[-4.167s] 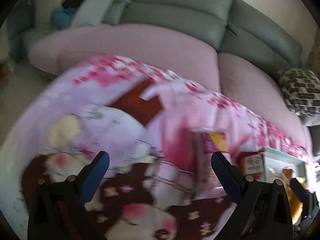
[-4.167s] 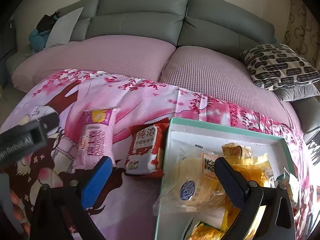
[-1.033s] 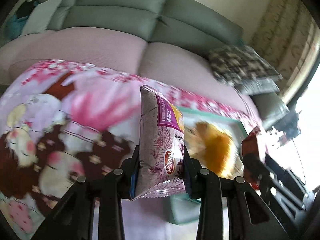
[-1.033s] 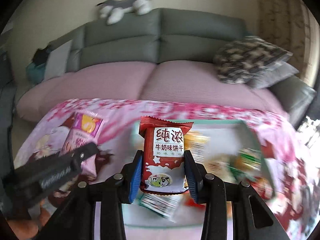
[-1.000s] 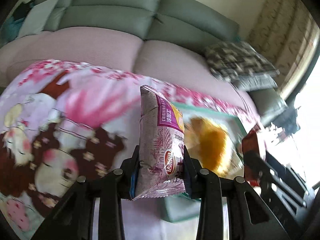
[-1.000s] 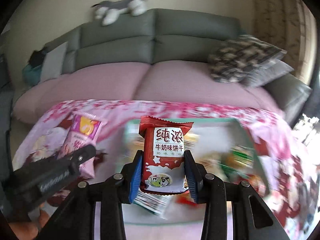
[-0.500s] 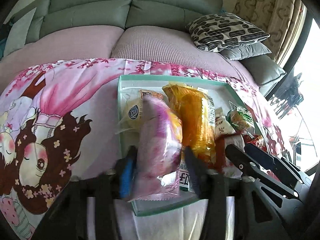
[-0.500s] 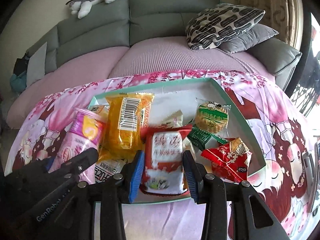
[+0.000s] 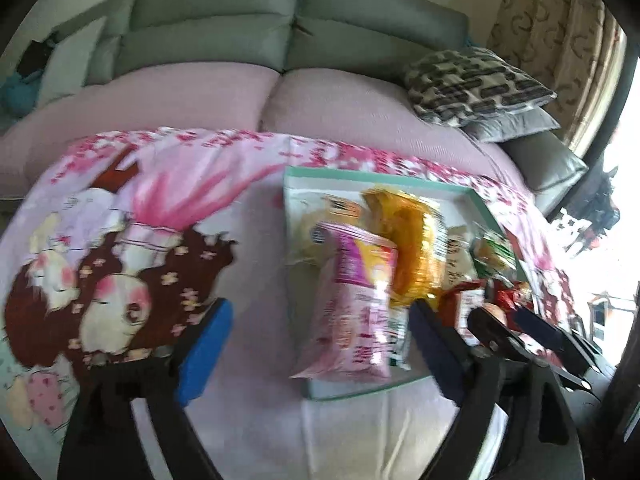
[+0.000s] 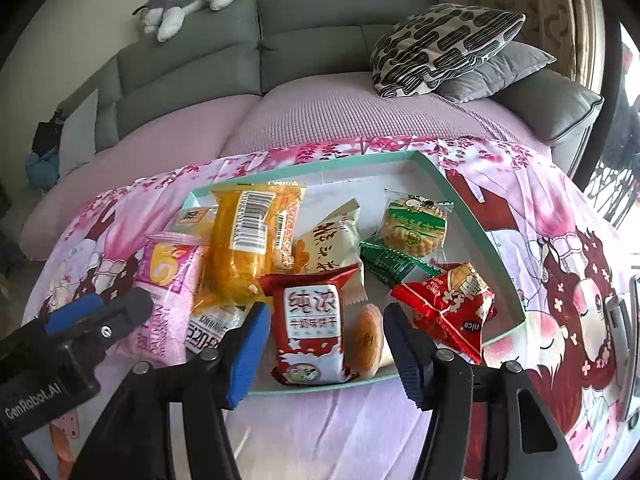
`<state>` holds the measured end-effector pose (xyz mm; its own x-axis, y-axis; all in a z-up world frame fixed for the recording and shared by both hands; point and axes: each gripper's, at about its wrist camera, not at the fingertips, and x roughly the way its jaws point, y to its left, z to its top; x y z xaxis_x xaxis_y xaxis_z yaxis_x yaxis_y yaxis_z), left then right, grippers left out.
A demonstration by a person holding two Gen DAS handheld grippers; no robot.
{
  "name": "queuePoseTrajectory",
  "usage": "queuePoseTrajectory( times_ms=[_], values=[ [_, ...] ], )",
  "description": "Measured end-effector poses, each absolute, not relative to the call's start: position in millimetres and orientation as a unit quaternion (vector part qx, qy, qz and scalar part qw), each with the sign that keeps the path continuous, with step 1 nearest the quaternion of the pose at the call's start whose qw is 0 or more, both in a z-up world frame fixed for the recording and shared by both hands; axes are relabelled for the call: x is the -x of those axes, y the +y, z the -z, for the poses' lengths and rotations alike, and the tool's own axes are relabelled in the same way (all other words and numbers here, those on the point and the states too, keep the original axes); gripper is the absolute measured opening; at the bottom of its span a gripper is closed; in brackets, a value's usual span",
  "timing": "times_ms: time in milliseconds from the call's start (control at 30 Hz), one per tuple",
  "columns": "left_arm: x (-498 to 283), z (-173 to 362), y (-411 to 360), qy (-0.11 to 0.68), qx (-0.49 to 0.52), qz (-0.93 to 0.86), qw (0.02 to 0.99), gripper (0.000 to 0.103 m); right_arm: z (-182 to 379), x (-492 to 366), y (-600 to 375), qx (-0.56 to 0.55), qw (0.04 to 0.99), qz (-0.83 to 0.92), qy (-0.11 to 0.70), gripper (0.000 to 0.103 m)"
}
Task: Organize snacks
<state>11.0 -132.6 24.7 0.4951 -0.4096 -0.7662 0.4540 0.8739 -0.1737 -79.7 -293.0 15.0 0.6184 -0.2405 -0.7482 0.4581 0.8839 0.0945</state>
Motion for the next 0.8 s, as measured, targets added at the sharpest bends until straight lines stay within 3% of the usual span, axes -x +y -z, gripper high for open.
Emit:
queuePoseTrajectory(
  times_ms=[33,167,500,800],
  values=[
    [-9,-26,-127,0.428,-0.029,0.232,0.873,0.101,-16,82,-291,-0.136,0.890,0.197,0.389,0.076],
    [-6,-25,-107,0.419,-0.047,0.176,0.889,0.102,-16,91,-279,-0.117,0.892,0.198,0.390,0.103],
    [18,-1,-73,0.442,-0.123,0.064,0.886,0.102,-7,115,-249,-0.098,0.888,0.204,0.399,0.103],
    [18,17,-70,0.459,-0.133,0.072,0.875,0.102,-4,117,-244,-0.098,0.889,0.206,0.397,0.103]
  ],
)
